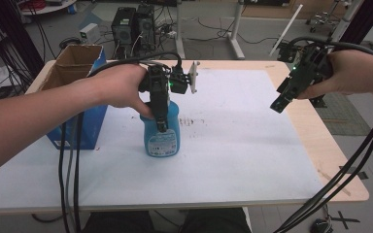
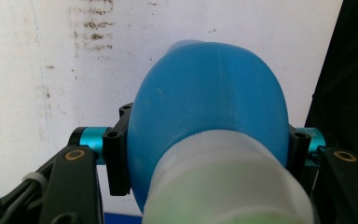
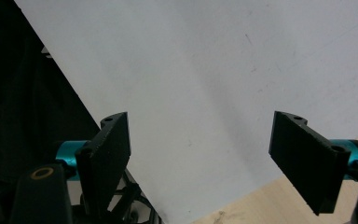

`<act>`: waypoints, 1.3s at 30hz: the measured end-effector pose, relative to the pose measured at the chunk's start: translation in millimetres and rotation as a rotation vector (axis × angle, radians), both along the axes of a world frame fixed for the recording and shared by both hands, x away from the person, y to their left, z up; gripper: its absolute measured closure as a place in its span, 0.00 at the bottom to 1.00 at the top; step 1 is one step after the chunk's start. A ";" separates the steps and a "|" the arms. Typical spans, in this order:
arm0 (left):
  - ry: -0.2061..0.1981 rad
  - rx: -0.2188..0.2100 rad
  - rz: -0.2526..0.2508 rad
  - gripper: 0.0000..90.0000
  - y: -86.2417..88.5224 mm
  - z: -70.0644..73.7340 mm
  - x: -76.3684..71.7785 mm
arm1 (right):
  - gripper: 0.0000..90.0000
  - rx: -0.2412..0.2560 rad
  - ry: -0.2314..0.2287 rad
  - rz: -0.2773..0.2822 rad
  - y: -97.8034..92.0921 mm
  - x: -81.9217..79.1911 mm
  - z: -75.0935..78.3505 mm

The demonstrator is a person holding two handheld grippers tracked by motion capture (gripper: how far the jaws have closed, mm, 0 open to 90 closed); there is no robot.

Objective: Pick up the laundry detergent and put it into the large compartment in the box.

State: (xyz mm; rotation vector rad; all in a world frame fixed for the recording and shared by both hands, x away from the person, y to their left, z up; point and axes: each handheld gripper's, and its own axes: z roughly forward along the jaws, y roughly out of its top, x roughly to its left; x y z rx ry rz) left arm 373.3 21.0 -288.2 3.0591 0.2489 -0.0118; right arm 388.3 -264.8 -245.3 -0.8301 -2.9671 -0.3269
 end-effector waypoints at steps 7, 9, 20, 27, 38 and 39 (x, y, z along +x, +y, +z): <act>0.016 -0.046 0.092 0.42 9.0 33.7 1.9 | 0.22 0.001 0.000 -0.003 -2.1 2.9 -0.3; 0.018 -0.057 0.127 0.42 13.8 47.3 3.4 | 0.22 0.003 0.002 -0.004 -1.5 3.5 -0.1; -0.011 -0.118 0.348 0.42 59.3 120.4 10.8 | 0.22 0.013 0.008 0.000 -3.6 7.4 -1.0; -0.057 -0.158 0.455 0.42 100.4 156.0 10.3 | 0.22 0.036 0.022 -0.008 -6.0 12.2 -4.6; -0.112 -0.242 0.695 0.42 173.3 198.6 10.2 | 0.22 0.065 0.038 -0.027 -12.0 20.1 -6.0; -0.111 -0.242 0.709 0.42 180.1 201.2 9.8 | 0.22 0.068 0.038 -0.031 -12.4 20.5 -5.7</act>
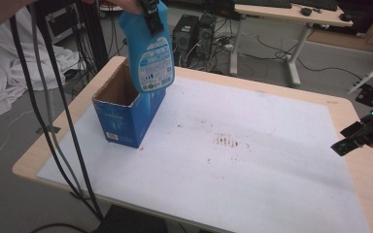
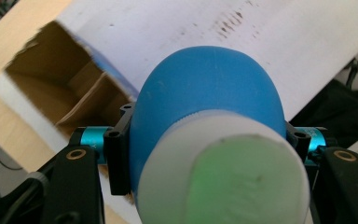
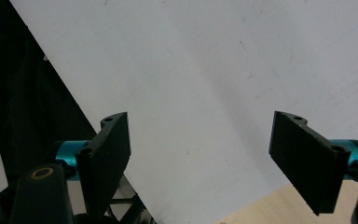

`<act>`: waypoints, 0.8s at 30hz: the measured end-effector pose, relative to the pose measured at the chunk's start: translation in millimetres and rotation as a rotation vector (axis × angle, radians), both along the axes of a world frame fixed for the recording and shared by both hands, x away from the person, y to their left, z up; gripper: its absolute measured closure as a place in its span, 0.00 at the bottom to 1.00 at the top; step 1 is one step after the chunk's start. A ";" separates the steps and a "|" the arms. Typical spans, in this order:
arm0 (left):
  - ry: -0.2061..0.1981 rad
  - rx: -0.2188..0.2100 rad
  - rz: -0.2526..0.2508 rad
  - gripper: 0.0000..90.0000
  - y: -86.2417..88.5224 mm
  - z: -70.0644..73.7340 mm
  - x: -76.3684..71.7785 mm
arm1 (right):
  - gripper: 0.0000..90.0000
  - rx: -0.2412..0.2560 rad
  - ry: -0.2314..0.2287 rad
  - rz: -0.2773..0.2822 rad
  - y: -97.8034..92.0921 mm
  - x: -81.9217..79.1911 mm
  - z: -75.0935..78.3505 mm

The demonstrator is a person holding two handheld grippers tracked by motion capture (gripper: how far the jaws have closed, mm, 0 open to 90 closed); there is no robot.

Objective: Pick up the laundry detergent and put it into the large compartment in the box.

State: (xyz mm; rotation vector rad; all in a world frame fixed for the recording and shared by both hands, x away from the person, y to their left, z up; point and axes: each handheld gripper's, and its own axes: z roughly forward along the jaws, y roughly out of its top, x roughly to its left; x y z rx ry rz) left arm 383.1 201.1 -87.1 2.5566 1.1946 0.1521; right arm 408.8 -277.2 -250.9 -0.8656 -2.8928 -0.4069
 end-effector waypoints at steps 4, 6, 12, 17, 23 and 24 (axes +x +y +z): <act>-0.002 -0.015 0.064 0.42 22.8 6.3 -1.3 | 0.22 0.008 0.004 -0.014 -3.5 3.0 0.1; -0.002 -0.011 0.091 0.42 31.6 7.7 -0.8 | 0.22 0.010 0.009 -0.023 -4.5 4.6 0.1; -0.002 0.015 0.138 0.42 48.6 6.6 1.0 | 0.22 0.012 0.008 -0.027 -7.5 8.1 2.8; 0.005 0.024 0.167 0.42 57.8 3.1 4.0 | 0.22 0.007 0.008 -0.036 -9.8 9.4 4.4; 0.011 0.038 0.188 0.42 64.6 -1.3 8.1 | 0.22 0.004 0.009 -0.037 -12.8 9.2 4.2; 0.011 0.038 0.188 0.42 64.6 -1.3 8.1 | 0.22 0.004 0.009 -0.037 -12.8 9.2 4.2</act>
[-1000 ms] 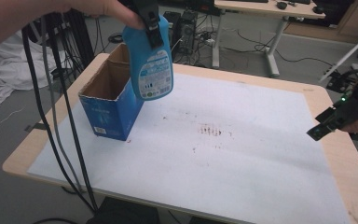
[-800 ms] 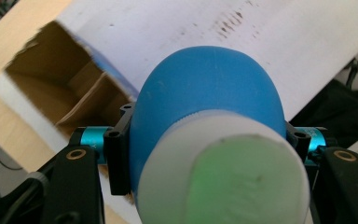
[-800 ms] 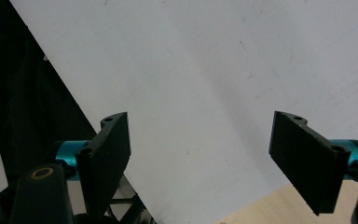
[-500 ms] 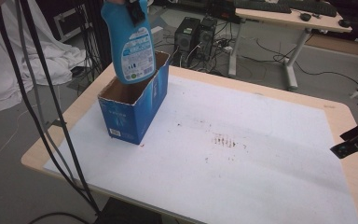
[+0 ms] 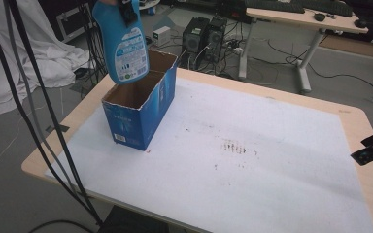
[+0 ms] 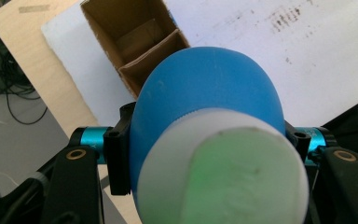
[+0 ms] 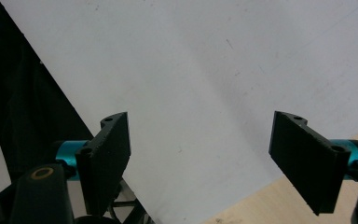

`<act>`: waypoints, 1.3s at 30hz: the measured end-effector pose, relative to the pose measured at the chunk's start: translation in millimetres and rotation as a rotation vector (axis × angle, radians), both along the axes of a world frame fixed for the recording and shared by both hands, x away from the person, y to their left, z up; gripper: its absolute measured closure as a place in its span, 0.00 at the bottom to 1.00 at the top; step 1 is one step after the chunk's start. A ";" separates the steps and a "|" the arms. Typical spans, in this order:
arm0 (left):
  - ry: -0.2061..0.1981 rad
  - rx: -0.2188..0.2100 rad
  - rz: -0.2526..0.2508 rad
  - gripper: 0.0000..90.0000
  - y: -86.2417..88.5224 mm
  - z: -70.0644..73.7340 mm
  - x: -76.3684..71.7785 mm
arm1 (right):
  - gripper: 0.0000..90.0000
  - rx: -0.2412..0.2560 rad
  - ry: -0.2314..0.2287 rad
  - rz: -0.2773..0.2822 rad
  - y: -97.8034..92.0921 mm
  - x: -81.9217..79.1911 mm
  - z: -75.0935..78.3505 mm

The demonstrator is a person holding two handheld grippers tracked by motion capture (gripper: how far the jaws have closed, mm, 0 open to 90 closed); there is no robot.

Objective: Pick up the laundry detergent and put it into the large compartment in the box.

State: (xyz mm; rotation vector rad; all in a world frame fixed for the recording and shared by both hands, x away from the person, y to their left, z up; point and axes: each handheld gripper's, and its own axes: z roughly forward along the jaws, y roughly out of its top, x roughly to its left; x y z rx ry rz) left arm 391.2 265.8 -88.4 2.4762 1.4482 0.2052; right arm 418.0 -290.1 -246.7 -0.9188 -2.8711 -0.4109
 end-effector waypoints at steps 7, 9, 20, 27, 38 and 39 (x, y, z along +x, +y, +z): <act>0.006 0.003 0.016 0.42 5.1 -11.8 5.7 | 0.22 0.000 0.002 -0.018 -4.4 -0.1 -0.5; 0.010 0.005 0.018 0.42 4.5 -16.8 7.8 | 0.22 -0.001 0.001 -0.014 -4.6 0.2 -0.7; 0.047 0.021 0.006 0.42 -2.3 -51.8 23.2 | 0.22 0.000 0.005 -0.024 -6.7 -0.4 -2.2; 0.083 0.041 -0.024 0.42 -8.3 -83.4 29.3 | 0.22 -0.003 0.011 -0.025 -9.8 0.3 -4.3; 0.113 0.051 -0.050 0.42 -12.6 -123.6 31.4 | 0.22 0.001 0.015 -0.037 -11.8 2.7 -4.9; 0.115 0.051 -0.052 0.42 -12.5 -126.8 31.3 | 0.22 0.001 0.015 -0.037 -12.0 2.9 -5.1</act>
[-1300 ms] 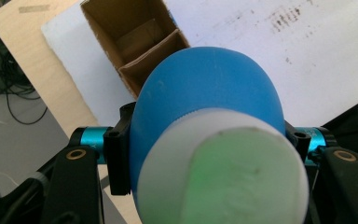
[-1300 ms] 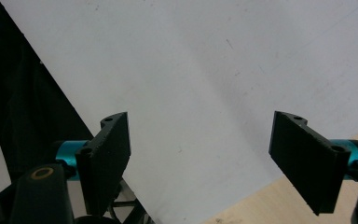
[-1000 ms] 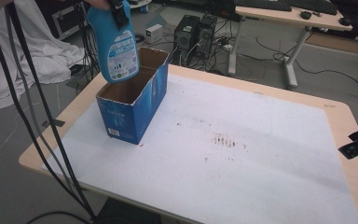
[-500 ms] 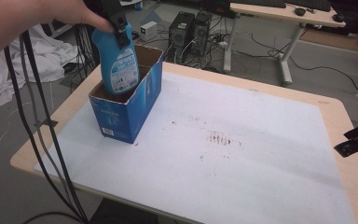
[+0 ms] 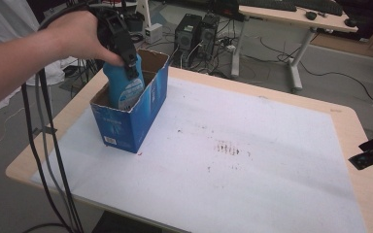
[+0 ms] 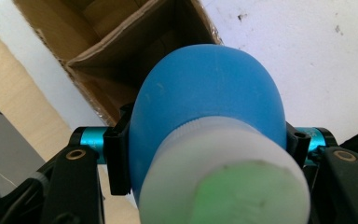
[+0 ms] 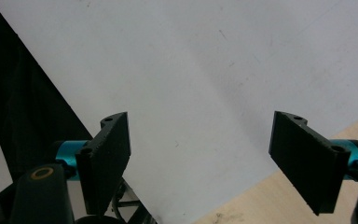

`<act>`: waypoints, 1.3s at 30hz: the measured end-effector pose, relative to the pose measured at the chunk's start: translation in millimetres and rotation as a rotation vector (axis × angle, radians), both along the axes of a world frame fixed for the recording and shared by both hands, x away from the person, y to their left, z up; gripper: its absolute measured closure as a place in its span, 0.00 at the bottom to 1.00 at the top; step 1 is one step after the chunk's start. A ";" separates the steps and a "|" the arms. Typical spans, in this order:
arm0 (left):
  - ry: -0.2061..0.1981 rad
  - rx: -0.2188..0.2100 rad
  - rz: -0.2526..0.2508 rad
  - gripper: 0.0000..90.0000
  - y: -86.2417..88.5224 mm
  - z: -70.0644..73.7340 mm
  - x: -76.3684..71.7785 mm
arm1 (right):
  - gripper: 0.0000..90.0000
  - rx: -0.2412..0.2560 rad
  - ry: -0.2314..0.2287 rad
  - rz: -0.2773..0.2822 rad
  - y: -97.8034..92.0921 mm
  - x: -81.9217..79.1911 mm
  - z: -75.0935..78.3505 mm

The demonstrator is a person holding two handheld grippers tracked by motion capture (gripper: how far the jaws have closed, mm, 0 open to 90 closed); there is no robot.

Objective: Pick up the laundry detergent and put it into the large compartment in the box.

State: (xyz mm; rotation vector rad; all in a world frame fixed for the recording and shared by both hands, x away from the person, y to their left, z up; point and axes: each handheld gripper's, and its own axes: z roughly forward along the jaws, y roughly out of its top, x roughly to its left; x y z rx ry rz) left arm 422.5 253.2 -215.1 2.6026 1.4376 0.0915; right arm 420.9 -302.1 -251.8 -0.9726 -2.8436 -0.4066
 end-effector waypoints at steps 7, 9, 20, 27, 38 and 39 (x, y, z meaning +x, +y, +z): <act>0.014 0.007 -0.017 0.42 -0.7 -20.0 -1.4 | 0.22 0.003 0.002 -0.009 -1.3 0.4 0.1; 0.015 0.013 -0.024 0.42 -1.9 -25.3 -2.4 | 0.22 0.004 0.000 -0.013 -1.7 0.4 0.3; 0.029 0.017 -0.048 0.42 0.3 -46.5 -4.7 | 0.22 0.007 0.001 -0.017 -3.9 -1.1 -1.9; 0.024 0.013 -0.060 0.42 0.7 -54.9 -4.1 | 0.22 0.009 0.002 -0.014 -4.0 -1.1 -3.3; 0.002 0.038 -0.123 0.42 1.0 -64.8 -2.2 | 0.22 0.009 0.009 -0.025 -6.6 -1.8 -5.5; -0.002 0.040 -0.127 0.42 0.6 -65.7 -2.0 | 0.22 0.008 0.010 -0.025 -6.5 -1.8 -5.7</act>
